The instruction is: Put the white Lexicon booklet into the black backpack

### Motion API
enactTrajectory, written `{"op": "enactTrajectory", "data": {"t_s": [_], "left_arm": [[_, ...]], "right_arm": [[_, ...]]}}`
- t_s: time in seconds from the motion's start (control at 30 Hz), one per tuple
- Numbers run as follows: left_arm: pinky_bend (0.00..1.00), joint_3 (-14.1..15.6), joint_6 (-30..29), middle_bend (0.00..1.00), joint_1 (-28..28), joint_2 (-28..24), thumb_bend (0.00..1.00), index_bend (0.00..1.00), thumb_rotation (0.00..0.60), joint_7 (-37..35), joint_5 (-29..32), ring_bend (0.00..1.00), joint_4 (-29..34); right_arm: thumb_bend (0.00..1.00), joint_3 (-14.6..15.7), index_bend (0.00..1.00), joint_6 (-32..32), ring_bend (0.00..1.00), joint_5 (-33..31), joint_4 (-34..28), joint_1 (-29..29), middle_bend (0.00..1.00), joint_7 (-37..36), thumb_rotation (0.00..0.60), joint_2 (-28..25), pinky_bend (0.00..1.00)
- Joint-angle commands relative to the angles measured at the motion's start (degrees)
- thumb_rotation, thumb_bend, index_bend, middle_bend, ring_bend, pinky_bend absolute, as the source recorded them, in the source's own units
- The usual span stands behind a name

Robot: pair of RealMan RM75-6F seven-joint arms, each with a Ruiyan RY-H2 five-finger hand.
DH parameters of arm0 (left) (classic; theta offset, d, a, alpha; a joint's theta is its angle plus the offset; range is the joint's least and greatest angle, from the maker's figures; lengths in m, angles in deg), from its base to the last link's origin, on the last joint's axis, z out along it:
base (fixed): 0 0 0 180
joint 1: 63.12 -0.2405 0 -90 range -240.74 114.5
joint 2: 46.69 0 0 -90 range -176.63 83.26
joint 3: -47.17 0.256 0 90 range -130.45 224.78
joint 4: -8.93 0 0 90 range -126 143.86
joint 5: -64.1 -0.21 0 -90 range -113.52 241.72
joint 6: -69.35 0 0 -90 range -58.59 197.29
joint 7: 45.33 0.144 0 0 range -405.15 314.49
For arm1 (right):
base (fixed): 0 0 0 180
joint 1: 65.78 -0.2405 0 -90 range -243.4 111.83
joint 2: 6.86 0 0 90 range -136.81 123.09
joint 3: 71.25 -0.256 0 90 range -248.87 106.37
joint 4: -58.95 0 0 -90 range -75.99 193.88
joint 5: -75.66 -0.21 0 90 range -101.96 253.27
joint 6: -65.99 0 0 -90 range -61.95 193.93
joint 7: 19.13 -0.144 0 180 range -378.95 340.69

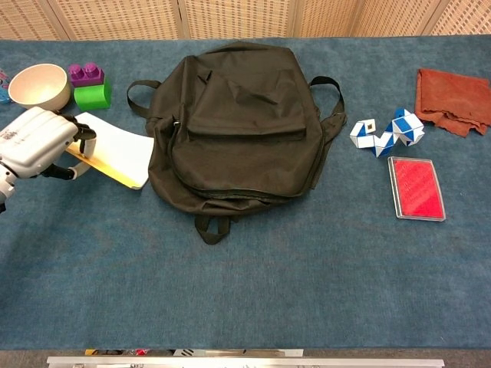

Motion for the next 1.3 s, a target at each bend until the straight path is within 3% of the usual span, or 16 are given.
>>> {"op": "enactTrajectory", "data": {"t_s": [0.03,0.43,0.7,1.03,1.3], "left_arm": [[0.47,0.11,-0.62,0.55,-0.32,0.24,0.34,0.64,0.6,-0.06,-0.11,0.45,-0.54],[0.52,0.67,-8.01,0.59,-2.73,-4.7,0.34,0.67,0.6,-5.12,-2.38,0.49,2.48],[0.52,1.25,-13.91,0.6,-4.66,-7.43,0.34,0.66,0.6,-6.41,-5.0,0.49,4.74],[0.52,1.84,-18.91,0.6,-6.68,-9.19,0.34,0.66,0.6,-7.1,-7.54,0.49,6.7],[0.52,2.36,-21.11,0.6,-8.01,-10.03,0.34,0.66,0.6,-7.29,-8.95,0.49,7.46]], "right_arm": [[0.19,-0.03,0.19,-0.18,0.27,0.24,-0.14,-0.17,0.32,-0.32,0.6,-0.14,0.4],[0.19,0.87,0.19,-6.03,0.27,4.71,-6.31,-4.58,0.32,-1.51,0.6,-3.31,0.41],[0.19,1.5,0.21,-17.83,0.27,8.54,-14.92,-12.68,0.34,-6.05,0.6,-6.51,0.41],[0.18,0.11,0.22,-30.85,0.27,6.78,-19.81,-22.72,0.35,0.06,0.6,-0.67,0.41],[0.17,-1.91,0.23,-38.44,0.27,-1.47,-18.5,-29.46,0.36,8.98,0.6,7.41,0.42]]}}
